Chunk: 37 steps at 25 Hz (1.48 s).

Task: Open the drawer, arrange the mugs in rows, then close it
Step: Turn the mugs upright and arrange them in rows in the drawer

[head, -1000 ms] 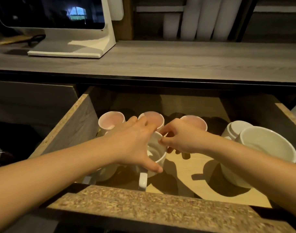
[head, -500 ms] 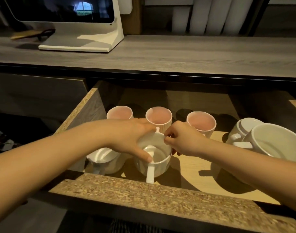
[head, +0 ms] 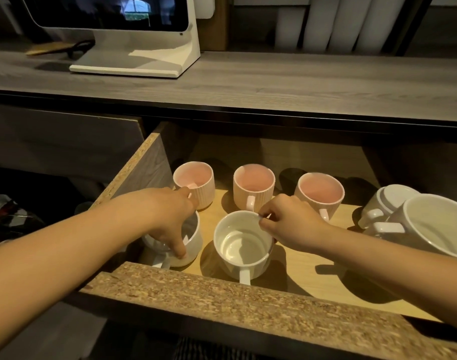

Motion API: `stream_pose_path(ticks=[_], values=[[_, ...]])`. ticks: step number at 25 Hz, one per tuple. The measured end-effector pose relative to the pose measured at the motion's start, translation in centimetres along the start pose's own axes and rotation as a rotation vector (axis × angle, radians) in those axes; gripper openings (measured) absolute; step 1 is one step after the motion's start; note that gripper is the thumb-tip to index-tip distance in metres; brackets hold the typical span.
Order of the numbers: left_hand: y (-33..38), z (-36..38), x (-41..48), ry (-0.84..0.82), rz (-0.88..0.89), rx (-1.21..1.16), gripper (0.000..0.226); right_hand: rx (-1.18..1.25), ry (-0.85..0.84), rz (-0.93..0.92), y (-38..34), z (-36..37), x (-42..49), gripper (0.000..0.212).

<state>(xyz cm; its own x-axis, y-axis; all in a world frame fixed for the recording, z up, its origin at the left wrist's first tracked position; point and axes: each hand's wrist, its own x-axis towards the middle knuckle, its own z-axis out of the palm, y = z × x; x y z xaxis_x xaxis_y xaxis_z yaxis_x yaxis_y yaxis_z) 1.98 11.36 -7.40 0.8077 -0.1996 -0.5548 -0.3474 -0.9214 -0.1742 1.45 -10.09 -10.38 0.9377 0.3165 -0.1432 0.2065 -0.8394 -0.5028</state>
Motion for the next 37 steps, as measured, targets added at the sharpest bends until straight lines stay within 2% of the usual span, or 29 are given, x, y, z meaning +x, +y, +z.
stream_pose_path(ticks=[9, 12, 14, 17, 21, 26, 29, 32, 37], values=[[-0.5, -0.3, 0.2, 0.004, 0.018, -0.026, 0.079, 0.013, -0.027, 0.009, 0.3, 0.1, 0.4, 0.025], [-0.2, -0.2, -0.2, 0.007, 0.011, -0.029, 0.08, -0.022, -0.126, -0.004, 0.3, -0.6, 0.3, 0.027], [0.5, -0.6, -0.7, 0.045, 0.024, -0.016, 0.073, -0.121, -0.182, -0.037, 0.2, -1.6, 0.3, 0.029], [2.5, -2.6, -2.1, 0.138, 0.12, 0.012, 0.061, -0.283, -0.095, -0.074, -0.2, -4.6, 0.3, 0.029], [6.5, -5.8, -2.8, 0.324, 0.341, -0.028, 0.05, -0.311, -0.06, -0.055, 0.3, -9.2, -1.3, 0.032], [12.1, -8.6, -1.4, 0.488, 0.52, -0.065, 0.046, -0.331, -0.073, 0.045, 3.8, -13.2, -4.9, 0.036], [15.4, -9.6, -0.1, 0.513, 0.606, -0.095, 0.053, -0.325, -0.047, 0.118, 5.9, -14.8, -7.3, 0.041], [18.2, -10.2, 0.9, 0.501, 0.637, -0.057, 0.06, -0.417, 0.002, 0.153, 7.5, -15.3, -9.1, 0.049], [19.6, -9.8, 2.3, 0.476, 0.682, -0.075, 0.054, -0.409, -0.046, 0.278, 8.2, -14.5, -11.2, 0.073]])
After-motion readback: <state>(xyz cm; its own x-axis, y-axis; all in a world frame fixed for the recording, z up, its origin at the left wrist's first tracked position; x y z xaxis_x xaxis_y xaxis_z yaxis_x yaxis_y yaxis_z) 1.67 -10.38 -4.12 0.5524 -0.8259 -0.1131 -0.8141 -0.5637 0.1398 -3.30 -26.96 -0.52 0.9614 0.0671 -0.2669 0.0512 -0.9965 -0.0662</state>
